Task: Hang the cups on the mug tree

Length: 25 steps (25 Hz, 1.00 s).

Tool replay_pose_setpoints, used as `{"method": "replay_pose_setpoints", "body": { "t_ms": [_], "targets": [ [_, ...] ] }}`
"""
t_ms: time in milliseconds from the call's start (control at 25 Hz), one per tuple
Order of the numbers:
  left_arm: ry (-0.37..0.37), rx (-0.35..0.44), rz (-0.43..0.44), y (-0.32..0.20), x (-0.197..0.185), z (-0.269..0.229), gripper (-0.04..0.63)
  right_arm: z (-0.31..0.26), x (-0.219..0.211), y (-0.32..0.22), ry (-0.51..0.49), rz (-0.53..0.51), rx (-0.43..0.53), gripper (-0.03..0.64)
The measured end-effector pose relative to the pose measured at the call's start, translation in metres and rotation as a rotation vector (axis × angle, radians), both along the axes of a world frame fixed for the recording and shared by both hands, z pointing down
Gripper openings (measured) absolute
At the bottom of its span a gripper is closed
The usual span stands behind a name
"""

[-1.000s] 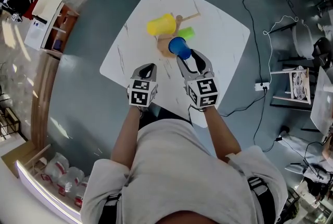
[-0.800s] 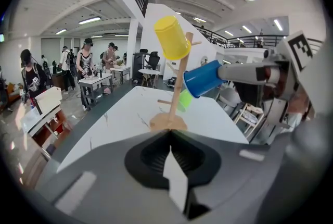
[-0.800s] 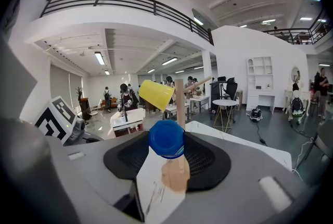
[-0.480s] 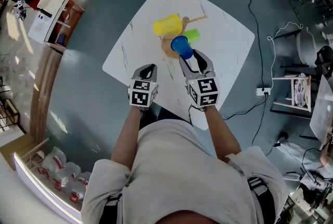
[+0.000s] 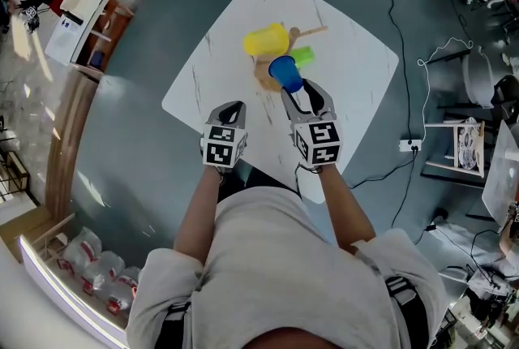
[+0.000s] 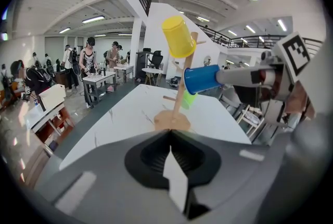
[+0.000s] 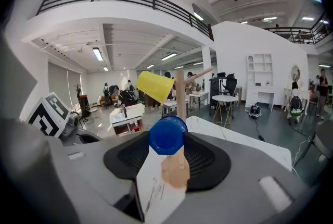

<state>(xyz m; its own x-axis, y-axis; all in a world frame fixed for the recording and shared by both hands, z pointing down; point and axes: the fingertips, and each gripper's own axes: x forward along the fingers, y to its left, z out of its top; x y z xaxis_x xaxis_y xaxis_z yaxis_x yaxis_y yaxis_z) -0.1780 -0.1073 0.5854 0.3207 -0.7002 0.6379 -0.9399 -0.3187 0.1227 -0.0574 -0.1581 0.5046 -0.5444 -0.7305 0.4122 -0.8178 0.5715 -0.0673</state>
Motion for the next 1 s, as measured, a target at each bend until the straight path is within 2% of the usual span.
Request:
{"method": "replay_pose_setpoints", "body": {
  "t_ms": [560, 760, 1000],
  "targets": [
    [0.004, -0.004, 0.006, 0.0008, -0.0013, 0.0029, 0.003, 0.0065, 0.0027, -0.0020, 0.002, 0.028, -0.012, 0.215],
    [0.008, -0.007, 0.012, 0.0039, -0.0024, 0.0031, 0.003, 0.0067, 0.0025, -0.0007, 0.002, 0.033, -0.012, 0.249],
    [0.021, 0.000, 0.020, 0.0055, -0.0057, 0.0025, 0.003, 0.0080, 0.0024, 0.0038, 0.017, 0.053, -0.013, 0.252]
  ]
}}
